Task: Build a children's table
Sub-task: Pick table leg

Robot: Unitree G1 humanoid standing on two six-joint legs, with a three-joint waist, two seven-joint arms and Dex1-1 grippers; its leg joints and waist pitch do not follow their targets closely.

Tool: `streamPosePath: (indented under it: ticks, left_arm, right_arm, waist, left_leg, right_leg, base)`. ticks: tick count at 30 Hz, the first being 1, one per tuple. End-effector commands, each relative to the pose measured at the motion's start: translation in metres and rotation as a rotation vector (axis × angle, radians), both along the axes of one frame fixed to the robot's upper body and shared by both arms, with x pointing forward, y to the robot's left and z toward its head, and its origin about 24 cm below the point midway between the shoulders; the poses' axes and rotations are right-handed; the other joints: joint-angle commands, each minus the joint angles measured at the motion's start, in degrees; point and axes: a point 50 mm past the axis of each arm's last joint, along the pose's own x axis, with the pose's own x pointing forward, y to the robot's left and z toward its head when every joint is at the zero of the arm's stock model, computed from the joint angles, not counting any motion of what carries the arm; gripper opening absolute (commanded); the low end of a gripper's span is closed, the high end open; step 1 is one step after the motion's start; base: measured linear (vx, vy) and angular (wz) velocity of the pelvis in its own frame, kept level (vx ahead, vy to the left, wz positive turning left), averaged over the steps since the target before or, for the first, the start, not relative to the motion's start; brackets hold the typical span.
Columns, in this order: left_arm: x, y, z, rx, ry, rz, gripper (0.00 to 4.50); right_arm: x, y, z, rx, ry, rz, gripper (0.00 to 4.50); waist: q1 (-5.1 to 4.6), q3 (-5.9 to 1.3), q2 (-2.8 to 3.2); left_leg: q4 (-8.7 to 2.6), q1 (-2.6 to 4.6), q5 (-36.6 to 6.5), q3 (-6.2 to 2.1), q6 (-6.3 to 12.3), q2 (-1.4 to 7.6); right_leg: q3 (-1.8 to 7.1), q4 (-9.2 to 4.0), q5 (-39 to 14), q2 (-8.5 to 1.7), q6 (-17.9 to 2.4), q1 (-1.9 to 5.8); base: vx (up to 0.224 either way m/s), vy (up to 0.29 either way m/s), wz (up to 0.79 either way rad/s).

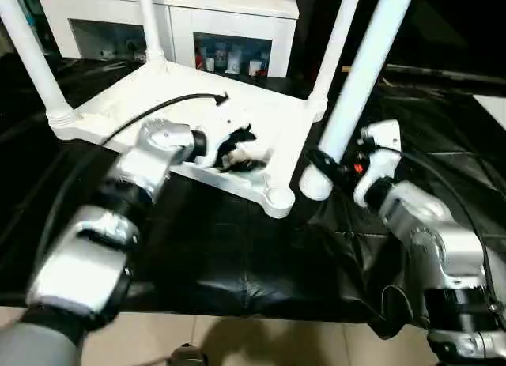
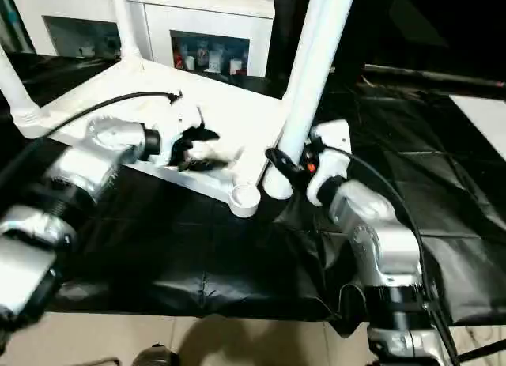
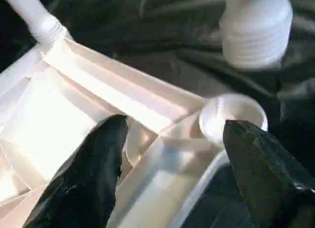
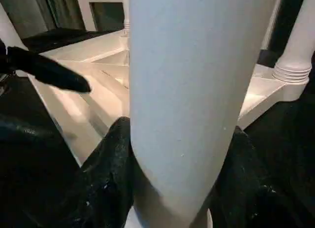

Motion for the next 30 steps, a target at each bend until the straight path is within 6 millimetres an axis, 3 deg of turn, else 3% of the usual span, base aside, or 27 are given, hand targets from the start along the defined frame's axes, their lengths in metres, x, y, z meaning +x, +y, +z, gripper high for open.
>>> streamPosePath:
  ticks: [1, 3, 5, 6, 7, 11, 12, 13, 16, 20, 21, 22, 23, 24, 26, 27, 28, 29, 30]
  left_arm:
    - [0.0, 0.005, -0.003, 0.132, 0.035, -0.061, 3.79]
    - [0.002, 0.01, -0.007, 0.216, 0.04, -0.034, 3.79]
    - [0.006, 0.011, -0.009, 0.247, 0.018, 0.018, 3.79]
    - [0.007, 0.01, -0.012, 0.26, 0.003, 0.043, 3.79]
    - [0.007, 0.007, -0.013, 0.249, 0.017, 0.048, 3.79]
    - [0.007, 0.001, -0.019, 0.261, 0.018, 0.038, 3.79]
    - [0.008, -0.001, -0.02, 0.268, -0.001, 0.049, 3.79]
    - [0.008, -0.001, -0.02, 0.268, -0.001, 0.049, 3.79]
    - [0.009, -0.006, -0.026, 0.257, -0.027, 0.095, 3.79]
    - [0.009, -0.007, -0.033, 0.272, -0.022, 0.117, 3.79]
    - [0.008, -0.005, -0.037, 0.285, -0.013, 0.14, 3.79]
    - [0.008, -0.004, -0.039, 0.291, -0.007, 0.153, 3.79]
    - [0.008, -0.004, -0.039, 0.291, -0.007, 0.153, 3.79]
    - [0.007, -0.003, -0.043, 0.305, -0.007, 0.162, 3.79]
    - [0.007, -0.003, -0.045, 0.317, -0.011, 0.165, 3.79]
    - [0.007, -0.002, -0.048, 0.341, -0.028, 0.168, 3.79]
    - [0.007, -0.002, -0.048, 0.341, -0.028, 0.171, 3.79]
    - [0.007, -0.003, -0.049, 0.343, -0.032, 0.184, 3.79]
    - [0.007, -0.003, -0.049, 0.353, -0.043, 0.191, 3.79]
  right_arm:
    - [-0.003, -0.009, 0.008, -0.024, -0.033, -0.033, 1.85]
    - [-0.006, -0.012, 0.006, -0.03, -0.023, -0.043, 1.85]
    - [-0.008, -0.013, 0.005, -0.037, -0.017, -0.047, 1.85]
    - [-0.01, -0.013, 0.005, -0.041, -0.015, -0.046, 1.85]
    - [-0.011, -0.013, 0.005, -0.044, -0.013, -0.044, 1.85]
    - [-0.015, -0.012, 0.007, -0.052, -0.009, -0.037, 1.85]
    - [-0.016, -0.011, 0.007, -0.06, -0.007, -0.033, 1.85]
    - [-0.016, -0.011, 0.007, -0.06, -0.007, -0.033, 1.85]
    - [-0.019, -0.011, 0.01, -0.077, -0.005, -0.02, 1.85]
    - [-0.019, -0.011, 0.012, -0.084, -0.004, -0.013, 1.85]
    - [-0.018, -0.01, 0.013, -0.094, -0.003, -0.005, 1.85]
    - [-0.019, -0.01, 0.014, -0.101, -0.003, 0.0, 1.85]
    - [-0.019, -0.01, 0.014, -0.101, -0.003, 0.0, 1.85]
    - [-0.019, -0.009, 0.015, -0.107, -0.001, 0.011, 1.85]
    - [-0.019, -0.01, 0.016, -0.11, 0.002, 0.018, 1.85]
    - [-0.019, -0.01, 0.016, -0.12, 0.01, 0.033, 1.85]
    - [-0.019, -0.01, 0.017, -0.122, 0.011, 0.035, 1.85]
    - [-0.018, -0.01, 0.018, -0.129, 0.014, 0.047, 1.85]
    - [-0.017, -0.01, 0.019, -0.136, 0.015, 0.058, 1.85]
  waist:
    - [-0.26, -5.22, 0.95]
    - [-0.28, -4.71, 1.31]
    - [-0.27, -4.82, 1.33]
    - [-0.36, -4.52, 1.9]
    - [-0.62, -4.29, 1.43]
    - [-0.78, -4.01, 1.19]
    - [-1.16, -3.76, 0.72]
    - [-1.21, -3.82, 0.94]
    - [-1.97, -3.63, 0.06]
    - [-2.18, -3.6, 0.06]
    - [-2.38, -3.63, -0.35]
    - [-2.65, -3.68, -1.2]
    - [-2.73, -3.63, -0.93]
    - [-3.23, -3.67, -1.96]
    - [-3.23, -3.56, -2.12]
    - [-3.64, -3.59, -3.09]
    - [-3.49, -3.41, -2.68]
    - [-3.75, -3.46, -3.55]
    - [-3.74, -3.55, -4.81]
  left_leg:
    - [-4.41, 1.46, -18.2, -0.08, -3.02, -0.2]
    - [-4.48, 1.41, -18.5, -0.08, -2.77, -0.16]
    - [-4.42, 1.45, -18.5, -0.12, -2.43, -0.17]
    - [-4.49, 1.42, -19.0, -0.18, -2.54, -0.13]
    - [-4.47, 1.56, -19.8, -0.14, -2.13, -0.17]
    - [-4.48, 1.47, -18.8, -0.11, -1.16, -0.13]
    - [-4.53, 1.41, -18.9, 0.01, -0.84, -0.22]
    - [-4.56, 1.44, -19.0, -0.1, -0.77, -0.27]
    - [-4.54, 1.16, -17.9, -0.05, -0.01, -0.31]
    - [-4.41, 1.28, -17.0, -0.06, 0.78, -0.35]
    - [-4.43, 1.1, -16.3, -0.05, 0.94, -0.38]
    - [-4.32, 1.01, -15.3, 0.05, 1.25, -0.39]
    - [-4.36, 1.04, -15.1, 0.02, 1.33, -0.36]
    - [-4.32, 0.91, -14.8, 0.17, 1.66, -0.26]
    - [-4.28, 1.01, -14.0, 0.12, 1.89, -0.22]
    - [-4.28, 1.12, -14.1, 0.23, 2.05, 0.1]
    - [-4.4, 1.21, -14.3, 0.14, 1.63, 0.12]
    - [-4.32, 1.16, -14.5, 0.27, 1.58, 0.17]
    - [-4.11, 1.19, -13.4, 0.27, 1.64, 0.16]
  right_leg:
    - [2.42, -4.34, -17.5, -2.95, -8.0, 3.35]
    - [2.49, -4.39, -18.2, -2.99, -8.2, 3.07]
    - [2.48, -4.4, -18.8, -3.05, -8.3, 3.22]
    - [2.48, -4.39, -19.0, -3.01, -8.5, 3.04]
    - [2.42, -4.56, -19.3, -2.82, -8.7, 3.01]
    - [2.36, -4.76, -19.9, -2.85, -9.0, 2.91]
    - [2.35, -4.99, -20.5, -2.69, -8.4, 2.85]
    - [2.3, -5.0, -21.5, -2.7, -7.9, 2.97]
    - [2.24, -5.24, -23.0, -2.76, -6.8, 3.03]
    - [2.13, -5.67, -25.1, -2.95, -6.1, 2.86]
    - [2.07, -5.54, -24.5, -2.89, -6.1, 2.97]
    - [2.04, -5.36, -24.1, -2.87, -6.0, 3.01]
    - [2.07, -5.36, -24.2, -2.91, -6.2, 2.99]
    - [2.07, -5.48, -24.1, -2.8, -6.1, 2.98]
    - [1.99, -5.25, -24.8, -3.0, -6.1, 2.89]
    - [2.05, -5.63, -25.0, -2.98, -5.9, 2.64]
    - [2.04, -5.56, -25.2, -3.02, -5.7, 2.58]
    - [2.02, -5.64, -25.5, -2.94, -5.4, 2.54]
    - [1.91, -5.26, -26.3, -3.11, -4.8, 2.56]
  base:
    - [0.0, 0.0, 0.0]
    - [0.0, 0.0, 0.0]
    - [0.0, 0.0, 0.0]
    - [0.0, 0.0, 0.0]
    - [0.0, 0.0, 0.0]
    - [0.0, 0.0, 0.0]
    - [0.0, 0.0, 0.0]
    - [0.0, 0.0, 0.0]
    - [0.0, 0.0, 0.0]
    - [0.0, 0.0, 0.0]
    - [0.0, 0.0, 0.0]
    - [0.0, 0.0, 0.0]
    - [0.0, 0.0, 0.0]
    - [0.0, 0.0, 0.0]
    - [0.0, 0.0, 0.0]
    - [0.0, 0.0, 0.0]
    - [0.0, 0.0, 0.0]
    - [0.0, 0.0, 0.0]
    - [0.0, 0.0, 0.0]
